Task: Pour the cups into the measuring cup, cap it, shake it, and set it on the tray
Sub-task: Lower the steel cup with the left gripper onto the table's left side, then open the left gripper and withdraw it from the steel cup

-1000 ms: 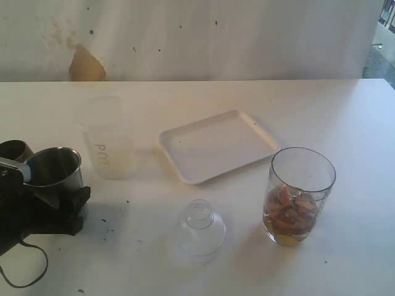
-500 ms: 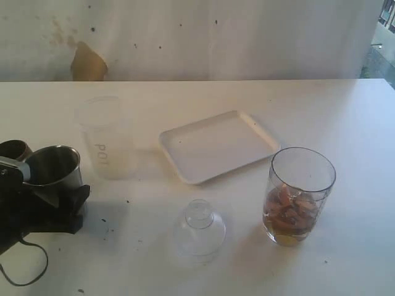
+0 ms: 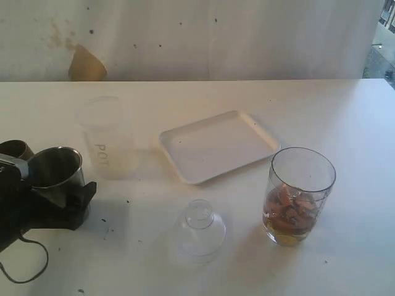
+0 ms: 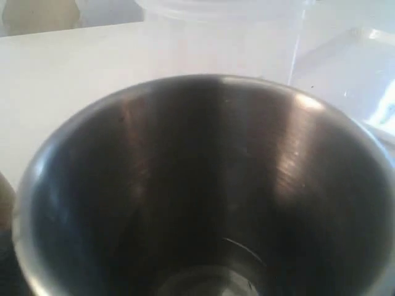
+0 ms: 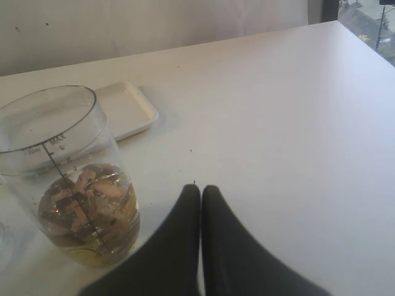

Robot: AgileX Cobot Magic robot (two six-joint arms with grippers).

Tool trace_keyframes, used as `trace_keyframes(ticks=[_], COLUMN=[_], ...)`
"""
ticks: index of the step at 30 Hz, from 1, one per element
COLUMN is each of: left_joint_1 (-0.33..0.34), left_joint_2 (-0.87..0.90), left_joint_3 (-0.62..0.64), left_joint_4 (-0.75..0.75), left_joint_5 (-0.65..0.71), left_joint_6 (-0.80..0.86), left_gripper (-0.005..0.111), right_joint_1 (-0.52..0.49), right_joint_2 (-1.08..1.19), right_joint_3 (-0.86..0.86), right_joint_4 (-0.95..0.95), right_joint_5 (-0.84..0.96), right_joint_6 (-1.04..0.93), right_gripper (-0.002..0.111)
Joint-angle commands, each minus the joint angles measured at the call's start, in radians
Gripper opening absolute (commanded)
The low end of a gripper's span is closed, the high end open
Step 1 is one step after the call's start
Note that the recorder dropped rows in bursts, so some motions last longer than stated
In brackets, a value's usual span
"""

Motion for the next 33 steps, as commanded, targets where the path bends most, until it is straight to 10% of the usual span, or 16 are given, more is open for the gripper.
trace_keyframes(ticks=[1, 23, 27, 33], left_joint_1=[0.000, 0.000, 0.000, 0.000], left_joint_2=[-0.045, -0.496, -0.599, -0.787], left_joint_3=[0.046, 0.153, 0.190, 0.218], left_joint_4=[-0.055, 0.003, -0.029, 0.188], left_joint_5=[-0.014, -0.014, -0.014, -0.014], left_joint_6=[0.002, 0.048, 0.001, -0.065], left_gripper=[0.105, 0.103, 0.078, 0.001], right_joint_1=[-0.005, -0.005, -0.005, -0.005], right_joint_2=[-0.005, -0.005, -0.005, -0.005], right_joint_3=[0.005, 0.005, 0.005, 0.005], right_joint_4=[-0.005, -0.005, -0.005, -0.005], right_joint_5=[-0.002, -0.002, -0.002, -0.002], right_joint_6=[-0.003, -0.003, -0.003, -0.003], right_gripper=[0.000, 0.000, 0.000, 0.000])
